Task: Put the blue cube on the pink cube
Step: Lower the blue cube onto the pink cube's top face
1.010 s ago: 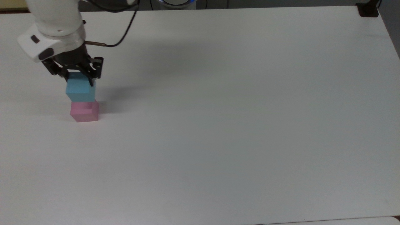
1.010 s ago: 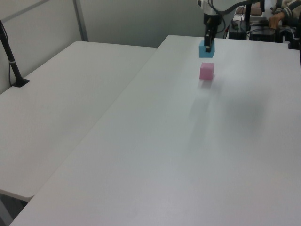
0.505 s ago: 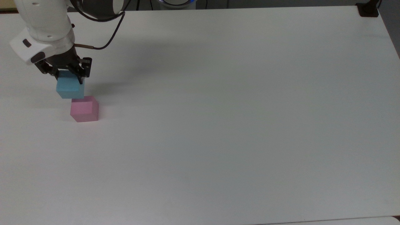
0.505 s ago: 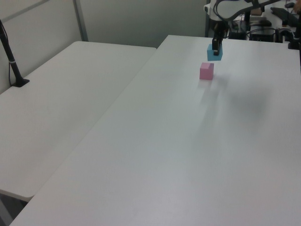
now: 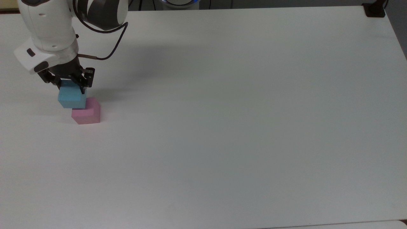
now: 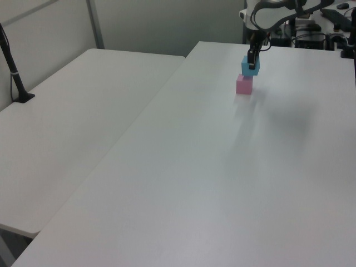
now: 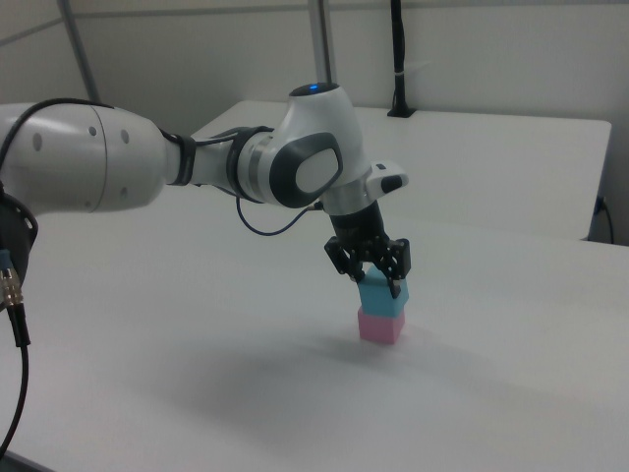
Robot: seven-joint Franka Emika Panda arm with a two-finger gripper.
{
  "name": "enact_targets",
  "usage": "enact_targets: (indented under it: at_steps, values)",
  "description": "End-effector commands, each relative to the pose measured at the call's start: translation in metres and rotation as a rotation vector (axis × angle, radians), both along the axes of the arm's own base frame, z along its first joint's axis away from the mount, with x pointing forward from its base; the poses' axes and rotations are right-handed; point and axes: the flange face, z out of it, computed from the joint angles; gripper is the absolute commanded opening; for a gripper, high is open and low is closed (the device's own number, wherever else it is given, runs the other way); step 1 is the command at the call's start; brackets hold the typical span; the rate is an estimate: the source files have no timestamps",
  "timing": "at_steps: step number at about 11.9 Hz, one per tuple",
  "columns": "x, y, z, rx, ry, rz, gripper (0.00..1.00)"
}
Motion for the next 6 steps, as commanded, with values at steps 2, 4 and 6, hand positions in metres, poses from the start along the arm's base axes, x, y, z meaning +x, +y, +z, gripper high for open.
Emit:
enact_targets:
  at_steps: [2, 4, 6]
  values:
    - [0.0078, 0.0058, -0.0171, -0.004, -0.045, -0.029, 0.63]
    - [0.0088, 0.0038, -0.0188, -0.003, -0.064, -0.079, 1.00]
    - [0.0089, 0.0032, -0.0140, 0.012, -0.076, -0.096, 1.00]
